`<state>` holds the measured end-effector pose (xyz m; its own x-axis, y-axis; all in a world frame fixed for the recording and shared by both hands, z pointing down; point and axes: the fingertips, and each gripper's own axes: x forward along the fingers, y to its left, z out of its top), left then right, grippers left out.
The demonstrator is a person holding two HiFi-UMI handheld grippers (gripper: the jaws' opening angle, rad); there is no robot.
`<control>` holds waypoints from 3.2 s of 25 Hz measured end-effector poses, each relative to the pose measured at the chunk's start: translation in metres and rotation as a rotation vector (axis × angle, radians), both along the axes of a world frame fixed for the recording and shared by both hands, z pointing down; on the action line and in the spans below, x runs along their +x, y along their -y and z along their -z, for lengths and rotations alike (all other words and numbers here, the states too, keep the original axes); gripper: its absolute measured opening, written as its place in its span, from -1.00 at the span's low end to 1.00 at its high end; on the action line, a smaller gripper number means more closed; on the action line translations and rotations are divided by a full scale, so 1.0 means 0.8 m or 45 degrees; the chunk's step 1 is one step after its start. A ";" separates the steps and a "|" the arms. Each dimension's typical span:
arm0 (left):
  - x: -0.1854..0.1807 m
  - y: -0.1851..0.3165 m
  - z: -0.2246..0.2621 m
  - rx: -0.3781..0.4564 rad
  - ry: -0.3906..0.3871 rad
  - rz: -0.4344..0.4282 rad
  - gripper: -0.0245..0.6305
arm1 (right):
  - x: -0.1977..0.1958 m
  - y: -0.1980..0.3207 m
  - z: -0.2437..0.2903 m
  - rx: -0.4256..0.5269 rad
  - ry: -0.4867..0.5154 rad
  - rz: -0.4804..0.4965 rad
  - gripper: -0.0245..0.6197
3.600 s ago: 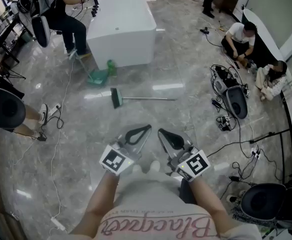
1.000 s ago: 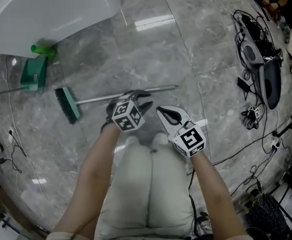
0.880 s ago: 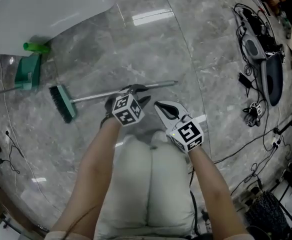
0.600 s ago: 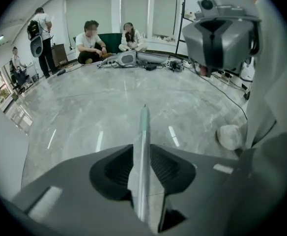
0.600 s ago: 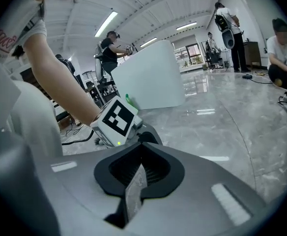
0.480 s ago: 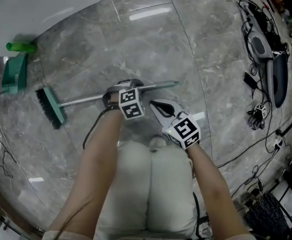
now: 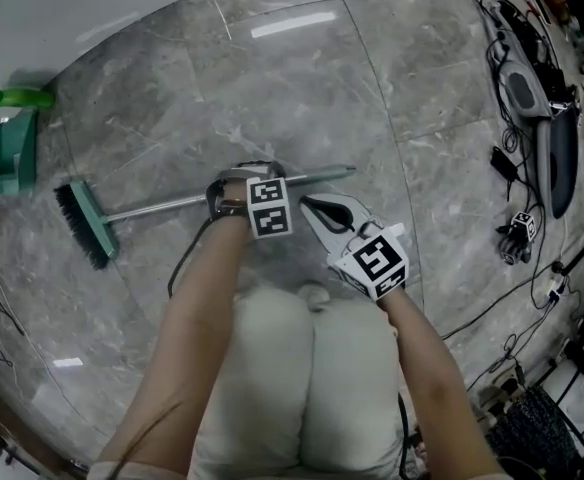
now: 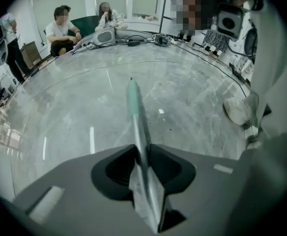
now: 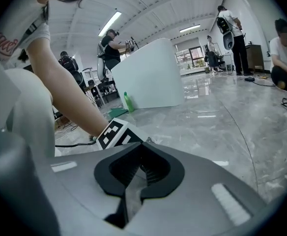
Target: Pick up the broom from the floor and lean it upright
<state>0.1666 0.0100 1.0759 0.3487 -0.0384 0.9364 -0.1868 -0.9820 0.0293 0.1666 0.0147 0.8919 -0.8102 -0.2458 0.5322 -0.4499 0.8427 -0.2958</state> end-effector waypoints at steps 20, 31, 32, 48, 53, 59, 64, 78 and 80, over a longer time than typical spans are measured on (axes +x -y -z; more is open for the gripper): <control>-0.038 0.044 0.171 0.266 -0.213 0.267 -0.70 | -0.025 -0.011 0.113 0.014 0.029 0.036 -0.92; -0.135 0.050 0.370 0.567 -0.442 0.484 -0.70 | -0.082 0.003 0.249 0.077 0.112 0.077 -0.92; -0.146 0.045 0.386 0.593 -0.450 0.509 -0.70 | -0.086 0.000 0.259 0.075 0.115 0.085 -0.92; -0.324 -0.018 0.609 0.944 -0.583 1.239 -0.71 | -0.156 -0.065 0.470 0.035 0.254 0.241 -0.92; -0.370 -0.017 0.672 0.987 -0.688 1.482 -0.70 | -0.181 -0.070 0.524 0.015 0.302 0.246 -0.92; -0.406 -0.032 0.728 1.056 -0.676 1.799 -0.70 | -0.194 -0.063 0.578 0.036 0.302 0.212 -0.92; -0.434 -0.031 0.777 1.125 -0.636 1.946 -0.70 | -0.206 -0.030 0.625 0.090 0.355 0.108 -0.92; -0.489 0.048 0.799 1.193 -0.427 2.172 -0.70 | -0.268 0.067 0.635 0.069 0.382 0.257 -0.92; -0.497 0.068 0.797 1.204 -0.397 2.194 -0.70 | -0.277 0.091 0.630 0.057 0.375 0.291 -0.92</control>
